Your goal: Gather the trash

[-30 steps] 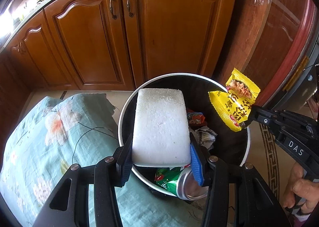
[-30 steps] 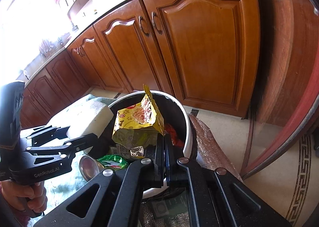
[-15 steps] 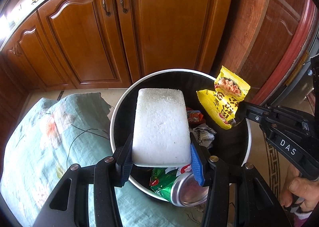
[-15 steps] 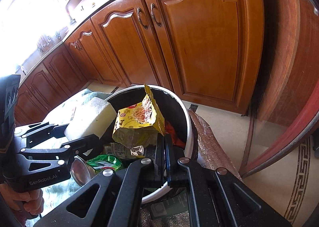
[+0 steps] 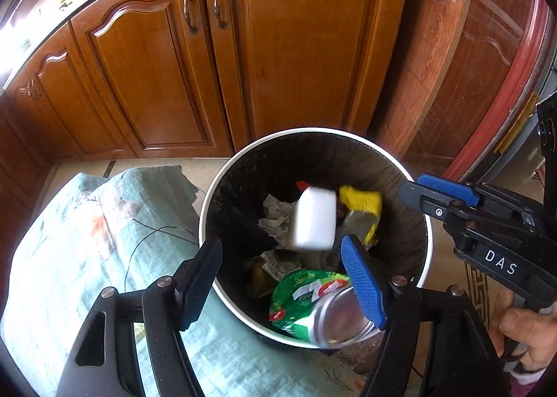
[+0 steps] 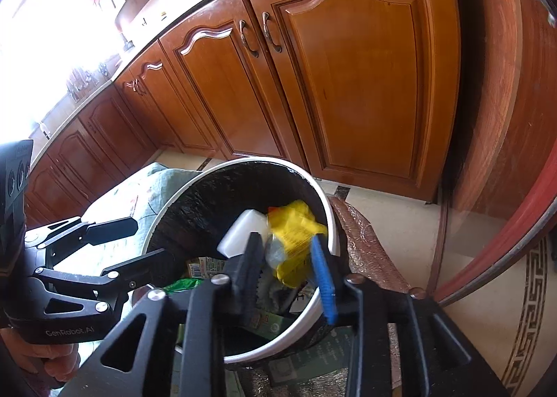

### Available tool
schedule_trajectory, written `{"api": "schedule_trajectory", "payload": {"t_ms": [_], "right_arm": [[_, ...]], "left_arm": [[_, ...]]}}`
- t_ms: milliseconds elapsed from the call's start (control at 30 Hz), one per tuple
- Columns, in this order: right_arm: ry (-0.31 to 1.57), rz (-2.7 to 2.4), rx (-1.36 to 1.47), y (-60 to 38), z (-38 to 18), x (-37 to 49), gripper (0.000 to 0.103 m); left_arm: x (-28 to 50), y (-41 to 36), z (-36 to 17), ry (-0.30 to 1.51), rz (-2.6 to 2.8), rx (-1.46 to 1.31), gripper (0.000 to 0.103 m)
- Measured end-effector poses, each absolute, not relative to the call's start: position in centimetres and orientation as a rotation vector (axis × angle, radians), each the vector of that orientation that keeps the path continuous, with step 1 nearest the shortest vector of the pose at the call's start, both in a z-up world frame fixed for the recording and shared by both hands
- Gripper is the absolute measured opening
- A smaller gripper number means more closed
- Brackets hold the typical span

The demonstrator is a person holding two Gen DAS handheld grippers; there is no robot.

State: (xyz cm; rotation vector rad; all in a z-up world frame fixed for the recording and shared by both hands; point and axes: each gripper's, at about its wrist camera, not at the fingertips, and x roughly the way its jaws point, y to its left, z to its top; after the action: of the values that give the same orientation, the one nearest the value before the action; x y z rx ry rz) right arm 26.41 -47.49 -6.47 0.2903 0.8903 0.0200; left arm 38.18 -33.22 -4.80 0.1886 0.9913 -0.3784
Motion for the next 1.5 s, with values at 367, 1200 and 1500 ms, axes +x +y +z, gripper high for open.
{"api": "schedule_trajectory", "payload": {"t_ms": [367,1200,1500], "right_arm": [[0.806,0.035,0.326,-46.9,-4.4,23.9,0.054],[0.634,0.123,0.337,-35.6,-1.6,12.3,0.100],[0.535,0.097,0.227,-32.9,1.0,10.0,0.102]], "left_arm": [[33.9,-28.2,-3.4,0.924,-0.349,0.021,0.071],[12.4,-15.8,-2.5,0.681,-0.159,-0.242,0.086],[6.9,-14.9,-0.9,0.552,-0.098,-0.190,0.098]]}}
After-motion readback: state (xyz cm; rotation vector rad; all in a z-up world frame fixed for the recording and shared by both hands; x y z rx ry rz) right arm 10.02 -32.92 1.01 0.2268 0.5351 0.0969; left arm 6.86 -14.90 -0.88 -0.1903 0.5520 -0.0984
